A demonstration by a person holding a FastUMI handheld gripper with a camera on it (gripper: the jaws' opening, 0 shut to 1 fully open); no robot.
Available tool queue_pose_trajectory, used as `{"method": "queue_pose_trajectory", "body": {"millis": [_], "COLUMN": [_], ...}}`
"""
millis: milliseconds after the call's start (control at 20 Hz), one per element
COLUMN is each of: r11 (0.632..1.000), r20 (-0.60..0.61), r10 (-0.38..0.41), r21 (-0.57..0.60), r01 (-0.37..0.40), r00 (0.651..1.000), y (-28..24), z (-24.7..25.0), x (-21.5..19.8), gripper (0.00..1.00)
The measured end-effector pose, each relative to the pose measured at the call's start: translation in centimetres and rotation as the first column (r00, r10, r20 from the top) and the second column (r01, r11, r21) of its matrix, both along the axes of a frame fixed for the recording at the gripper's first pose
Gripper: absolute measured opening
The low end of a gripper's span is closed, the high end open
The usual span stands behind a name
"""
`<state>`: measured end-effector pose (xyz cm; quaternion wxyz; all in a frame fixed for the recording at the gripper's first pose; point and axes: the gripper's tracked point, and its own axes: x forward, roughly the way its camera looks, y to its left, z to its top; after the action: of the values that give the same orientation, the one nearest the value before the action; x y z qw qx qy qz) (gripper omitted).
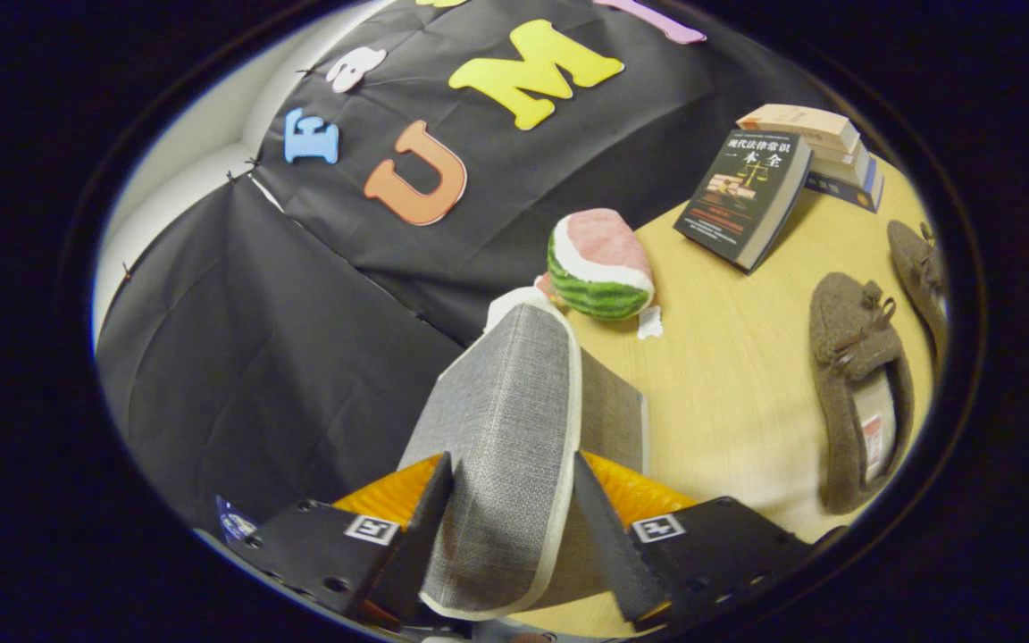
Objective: Open the storage box then place both shoes into the box .Put the left shoe in first, then the right shoe, with the right side of both shoes facing outward in a uniform manner.
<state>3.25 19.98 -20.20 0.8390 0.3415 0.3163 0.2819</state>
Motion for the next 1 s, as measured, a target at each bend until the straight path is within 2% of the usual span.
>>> {"method": "queue_pose_trajectory", "body": {"millis": [50, 350, 400, 450, 550, 650, 700, 900, 1000], "r11": [1.000, 0.994, 0.992, 0.996, 0.993, 0.990, 0.991, 0.982, 0.973], "r20": [0.001, 0.066, 0.087, 0.100, 0.116, 0.133, 0.149, 0.192, 0.232], "r10": [0.018, 0.114, 0.123, 0.092, 0.111, 0.138, 0.124, 0.165, 0.197], "r21": [0.004, -0.005, 0.004, -0.028, -0.042, -0.057, -0.073, -0.125, -0.165], "r01": [-0.018, -0.114, -0.124, -0.090, -0.107, -0.132, -0.114, -0.143, -0.161], "r00": [1.000, 0.991, 0.989, 0.991, 0.987, 0.981, 0.981, 0.967, 0.953], "y": [0.2, 3.1, 3.5, 4.4, 4.3, 6.3, 5.5, 10.2, 12.9], "z": [1.0, 6.1, 7.4, 7.3, 9.3, 10.7, 12.3, 14.6, 16.1], "x": [-0.6, -2.2, -2.4, -1.6, -1.8, -1.7, -1.3, -1.3, -1.9], "gripper": [0.78, 0.76, 0.70, 0.64, 0.18, 0.19, 0.19, 0.07, 0.07]}}
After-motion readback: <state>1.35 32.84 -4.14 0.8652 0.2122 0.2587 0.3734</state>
